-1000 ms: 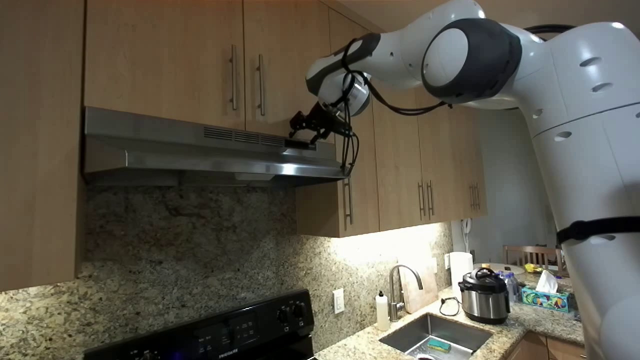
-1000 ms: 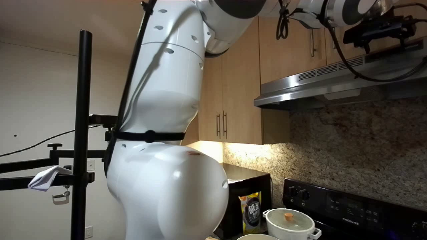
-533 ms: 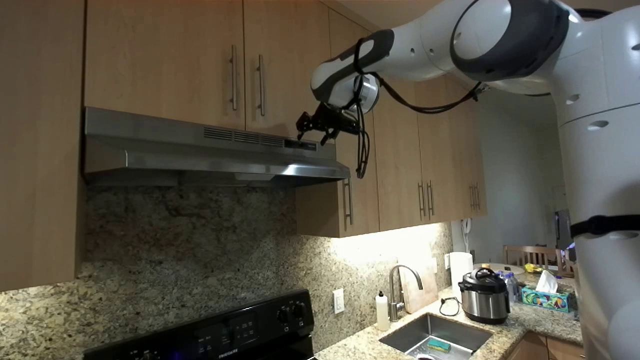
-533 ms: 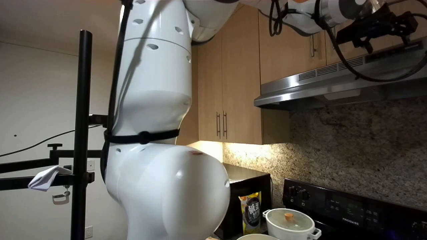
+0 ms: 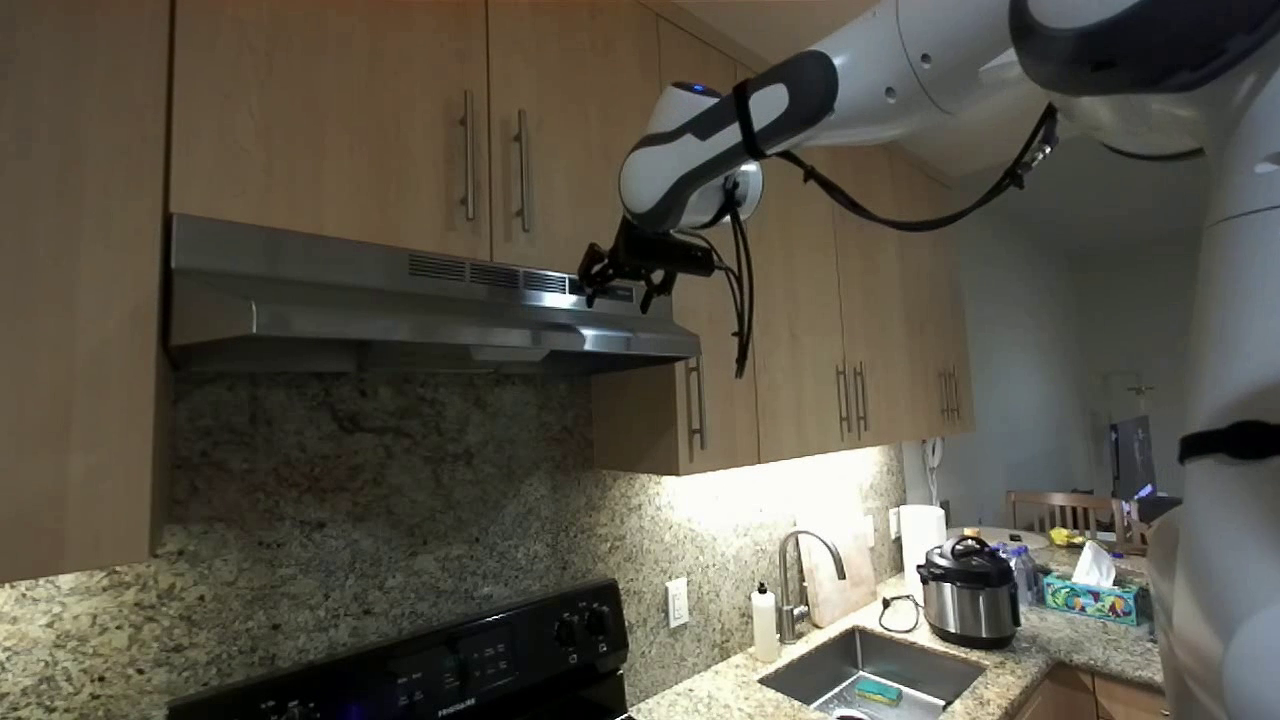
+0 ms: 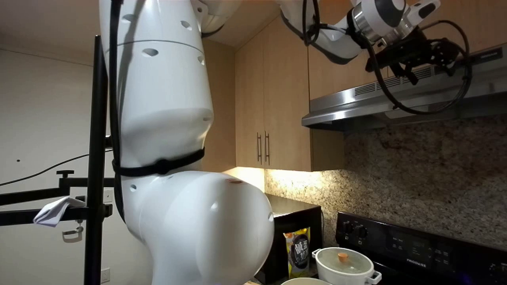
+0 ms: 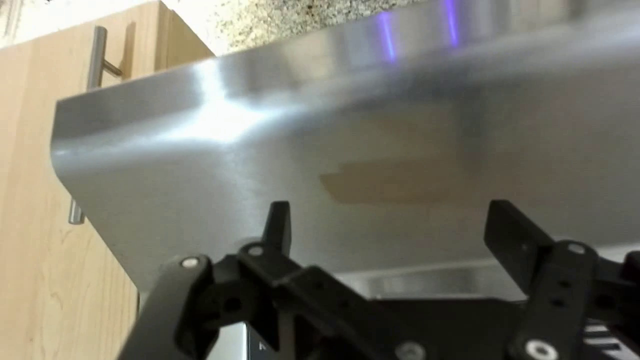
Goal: Turn off the light
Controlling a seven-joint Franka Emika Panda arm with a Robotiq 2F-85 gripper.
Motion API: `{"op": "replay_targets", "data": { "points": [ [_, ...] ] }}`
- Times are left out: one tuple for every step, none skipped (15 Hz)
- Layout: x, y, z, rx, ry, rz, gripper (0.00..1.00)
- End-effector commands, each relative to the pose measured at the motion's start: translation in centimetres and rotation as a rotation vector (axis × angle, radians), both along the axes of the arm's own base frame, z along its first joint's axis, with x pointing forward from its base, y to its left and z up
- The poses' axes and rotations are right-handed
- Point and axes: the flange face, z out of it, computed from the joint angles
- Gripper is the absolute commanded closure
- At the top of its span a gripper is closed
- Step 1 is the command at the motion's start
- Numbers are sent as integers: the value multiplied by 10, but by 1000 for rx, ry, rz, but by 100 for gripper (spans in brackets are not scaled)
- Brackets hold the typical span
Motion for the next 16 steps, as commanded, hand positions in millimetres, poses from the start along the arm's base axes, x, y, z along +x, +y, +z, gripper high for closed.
{"op": "replay_targets", "data": {
  "points": [
    [-42, 22, -8, -14, 107, -21, 0],
    [-51, 26, -10, -4, 138, -19, 0],
    [-62, 30, -14, 8, 178, -15, 0],
    [-71, 33, -17, 19, 208, -12, 0],
    [-80, 37, -21, 37, 234, 3, 0],
    [-87, 38, -26, 55, 253, 9, 0],
    [-93, 37, -31, 80, 266, 17, 0],
    [-99, 36, -36, 97, 278, 27, 0],
    [-103, 32, -41, 108, 286, 32, 0],
    [-106, 28, -47, 99, 294, 32, 0],
    [-110, 20, -52, 72, 309, 21, 0],
    [-114, 12, -58, 55, 323, 16, 0],
    [-118, 4, -62, 45, 334, 19, 0],
    [-123, -5, -69, 30, 355, 31, 0],
    [-127, -11, -74, 27, 370, 49, 0],
    [-130, -18, -81, 18, 391, 86, 0]
  ]
}}
